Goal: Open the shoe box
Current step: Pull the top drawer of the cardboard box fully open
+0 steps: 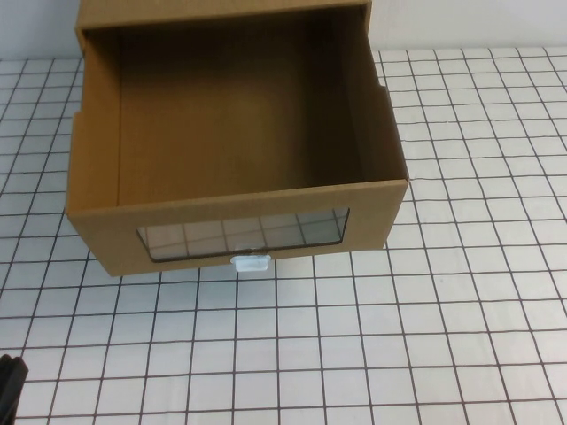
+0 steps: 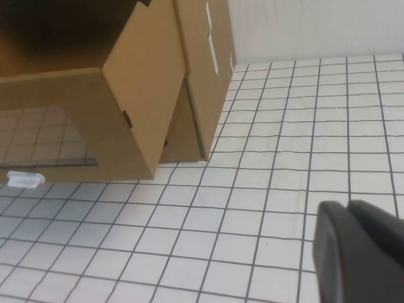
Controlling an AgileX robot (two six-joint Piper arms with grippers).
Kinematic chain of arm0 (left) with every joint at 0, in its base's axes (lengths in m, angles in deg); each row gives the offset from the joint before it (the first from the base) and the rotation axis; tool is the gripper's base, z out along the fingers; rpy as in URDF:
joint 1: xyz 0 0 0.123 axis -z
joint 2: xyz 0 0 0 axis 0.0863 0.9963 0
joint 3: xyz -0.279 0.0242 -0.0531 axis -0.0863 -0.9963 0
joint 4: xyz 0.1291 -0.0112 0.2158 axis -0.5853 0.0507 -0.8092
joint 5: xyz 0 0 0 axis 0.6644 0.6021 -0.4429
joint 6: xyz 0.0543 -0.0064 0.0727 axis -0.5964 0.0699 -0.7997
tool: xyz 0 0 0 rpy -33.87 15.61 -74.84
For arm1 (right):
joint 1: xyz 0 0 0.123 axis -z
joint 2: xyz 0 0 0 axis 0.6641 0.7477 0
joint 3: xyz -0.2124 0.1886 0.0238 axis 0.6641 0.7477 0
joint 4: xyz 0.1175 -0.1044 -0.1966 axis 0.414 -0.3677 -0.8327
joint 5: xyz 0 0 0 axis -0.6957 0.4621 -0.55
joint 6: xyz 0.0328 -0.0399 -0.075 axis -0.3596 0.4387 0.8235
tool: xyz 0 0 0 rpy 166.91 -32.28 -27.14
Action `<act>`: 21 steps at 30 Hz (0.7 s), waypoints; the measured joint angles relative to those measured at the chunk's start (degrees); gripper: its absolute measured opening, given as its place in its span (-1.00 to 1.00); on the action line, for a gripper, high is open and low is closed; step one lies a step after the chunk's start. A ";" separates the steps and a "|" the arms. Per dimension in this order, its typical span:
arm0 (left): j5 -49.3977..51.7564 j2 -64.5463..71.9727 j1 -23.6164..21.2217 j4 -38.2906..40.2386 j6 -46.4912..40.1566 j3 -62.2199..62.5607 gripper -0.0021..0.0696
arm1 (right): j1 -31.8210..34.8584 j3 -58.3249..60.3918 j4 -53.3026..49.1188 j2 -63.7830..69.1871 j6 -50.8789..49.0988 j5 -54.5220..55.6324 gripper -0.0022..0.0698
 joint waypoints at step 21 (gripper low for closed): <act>0.14 0.00 0.00 0.00 0.00 0.00 -0.95 | 24.14 19.42 -10.97 -4.81 -0.28 24.06 -0.98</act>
